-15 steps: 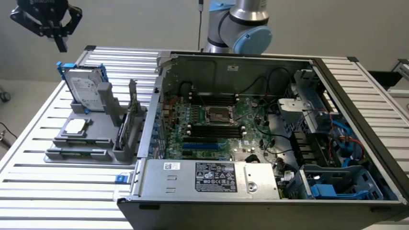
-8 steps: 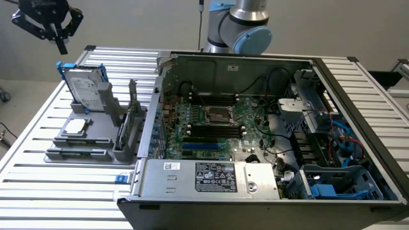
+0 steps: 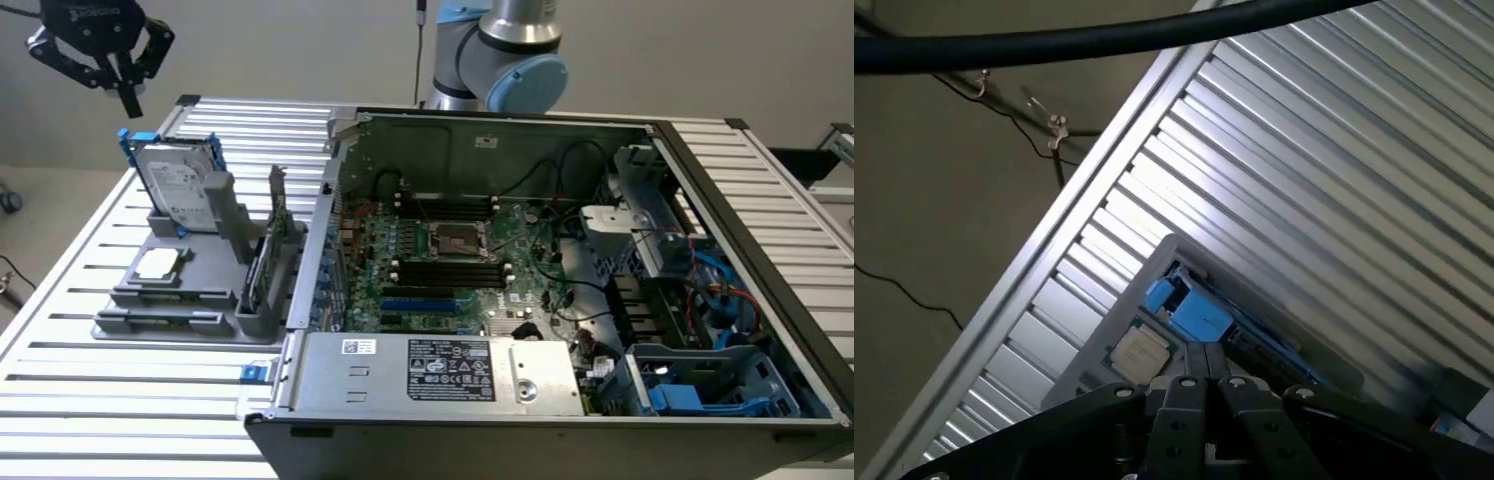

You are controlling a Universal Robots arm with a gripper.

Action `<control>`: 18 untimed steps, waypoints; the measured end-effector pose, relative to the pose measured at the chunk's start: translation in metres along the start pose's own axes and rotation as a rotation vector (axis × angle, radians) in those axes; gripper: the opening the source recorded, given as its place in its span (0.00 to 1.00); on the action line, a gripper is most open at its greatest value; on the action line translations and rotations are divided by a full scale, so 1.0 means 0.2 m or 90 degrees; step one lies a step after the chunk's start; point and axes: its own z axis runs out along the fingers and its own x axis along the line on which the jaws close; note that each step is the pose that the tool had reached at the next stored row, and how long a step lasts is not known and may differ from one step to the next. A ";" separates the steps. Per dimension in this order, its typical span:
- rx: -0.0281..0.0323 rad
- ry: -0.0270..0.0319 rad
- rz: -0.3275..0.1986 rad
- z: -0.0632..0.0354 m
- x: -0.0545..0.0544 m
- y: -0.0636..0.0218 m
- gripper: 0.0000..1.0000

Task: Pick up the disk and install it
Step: 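Pick up the disk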

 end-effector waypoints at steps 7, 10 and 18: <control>0.0050 0.0040 -0.081 0.010 0.00 -0.001 0.11; 0.0072 0.0056 -0.116 0.015 0.00 -0.001 0.11; 0.0122 0.0094 -0.206 0.024 0.00 -0.001 0.11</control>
